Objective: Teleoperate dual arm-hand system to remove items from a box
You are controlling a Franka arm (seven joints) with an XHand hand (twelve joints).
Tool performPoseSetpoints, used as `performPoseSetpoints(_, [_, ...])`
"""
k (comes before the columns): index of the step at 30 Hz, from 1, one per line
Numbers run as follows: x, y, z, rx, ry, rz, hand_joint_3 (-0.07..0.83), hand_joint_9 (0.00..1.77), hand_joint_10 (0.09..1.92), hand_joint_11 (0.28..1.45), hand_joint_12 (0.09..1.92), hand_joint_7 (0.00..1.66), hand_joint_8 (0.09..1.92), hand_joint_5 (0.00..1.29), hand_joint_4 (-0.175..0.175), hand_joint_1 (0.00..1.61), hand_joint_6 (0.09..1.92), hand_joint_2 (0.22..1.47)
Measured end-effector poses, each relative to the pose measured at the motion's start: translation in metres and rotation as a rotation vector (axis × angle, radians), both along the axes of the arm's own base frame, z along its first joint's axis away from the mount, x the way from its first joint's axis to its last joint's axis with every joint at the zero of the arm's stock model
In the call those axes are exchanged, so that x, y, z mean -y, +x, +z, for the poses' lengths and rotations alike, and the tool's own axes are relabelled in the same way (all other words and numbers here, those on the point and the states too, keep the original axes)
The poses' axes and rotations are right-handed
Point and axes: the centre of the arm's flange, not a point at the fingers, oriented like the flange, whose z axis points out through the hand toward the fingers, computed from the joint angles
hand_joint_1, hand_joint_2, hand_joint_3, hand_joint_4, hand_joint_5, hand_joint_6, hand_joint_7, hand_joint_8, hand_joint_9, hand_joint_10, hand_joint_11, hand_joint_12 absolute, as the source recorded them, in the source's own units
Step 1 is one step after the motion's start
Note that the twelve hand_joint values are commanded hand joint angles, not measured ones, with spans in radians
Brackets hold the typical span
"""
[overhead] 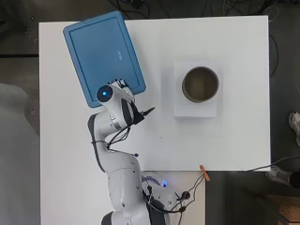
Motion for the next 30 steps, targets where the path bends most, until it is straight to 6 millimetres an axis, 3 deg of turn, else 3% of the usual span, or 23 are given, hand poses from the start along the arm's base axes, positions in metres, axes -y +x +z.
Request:
performPoseSetpoints(2, [-0.005, 0.008, 0.025, 0.033, 0.006, -0.006, 0.009, 0.89, 1.89, 0.64, 1.67, 0.7, 1.83, 0.61, 0.113, 0.91, 1.57, 1.32])
performPoseSetpoints(3, [-0.007, 0.011, 0.038, 0.055, 0.009, -0.002, 0.004, 0.91, 1.91, 0.65, 1.7, 0.71, 1.88, 0.62, 0.144, 0.87, 1.56, 1.32])
performPoseSetpoints(5, [-0.016, 0.009, 0.071, 0.106, 0.009, 0.016, 0.003, 1.03, 1.92, 0.74, 1.78, 0.81, 1.92, 0.62, 0.169, 0.82, 1.58, 1.32])
performPoseSetpoints(7, [-0.025, 0.006, 0.086, 0.129, 0.003, 0.024, 0.008, 1.13, 1.92, 0.82, 1.84, 0.89, 1.92, 0.59, 0.175, 0.79, 1.64, 1.34])
performPoseSetpoints(13, [-0.067, 0.006, 0.112, 0.226, 0.013, 0.118, 0.012, 1.17, 1.92, 0.88, 1.87, 0.93, 1.92, 0.54, 0.175, 0.75, 1.72, 1.37])
performPoseSetpoints(19, [-0.07, 0.006, 0.113, 0.23, 0.011, 0.128, 0.011, 1.17, 1.92, 0.88, 1.87, 0.93, 1.92, 0.54, 0.175, 0.74, 1.72, 1.37])
performPoseSetpoints(21, [-0.07, 0.006, 0.113, 0.23, 0.011, 0.129, -0.007, 0.98, 1.42, 0.67, 1.38, 0.84, 1.6, 0.6, 0.038, 1.0, 1.51, 1.31])
performPoseSetpoints(22, [-0.071, 0.008, 0.114, 0.236, 0.01, 0.142, -0.003, 0.92, 1.39, 0.63, 1.33, 0.8, 1.56, 0.6, -0.006, 1.06, 1.45, 1.3])
performPoseSetpoints(24, [-0.082, 0.019, 0.117, 0.255, 0.015, 0.191, 0.001, 0.85, 1.43, 0.59, 1.35, 0.75, 1.55, 0.58, -0.033, 1.1, 1.46, 1.31])
performPoseSetpoints(26, [-0.098, 0.045, 0.127, 0.272, 0.044, 0.223, 0.001, 0.82, 1.47, 0.58, 1.4, 0.7, 1.54, 0.56, -0.003, 1.09, 1.52, 1.32])
performPoseSetpoints(28, [-0.115, 0.08, 0.149, 0.322, 0.088, 0.25, 0.0, 0.82, 1.48, 0.59, 1.45, 0.69, 1.49, 0.56, 0.02, 1.08, 1.58, 1.32])
performPoseSetpoints(30, [-0.127, 0.106, 0.183, 0.398, 0.105, 0.272, 0.0, 0.81, 1.42, 0.56, 1.32, 0.71, 1.49, 0.54, 0.004, 1.09, 1.58, 1.32])
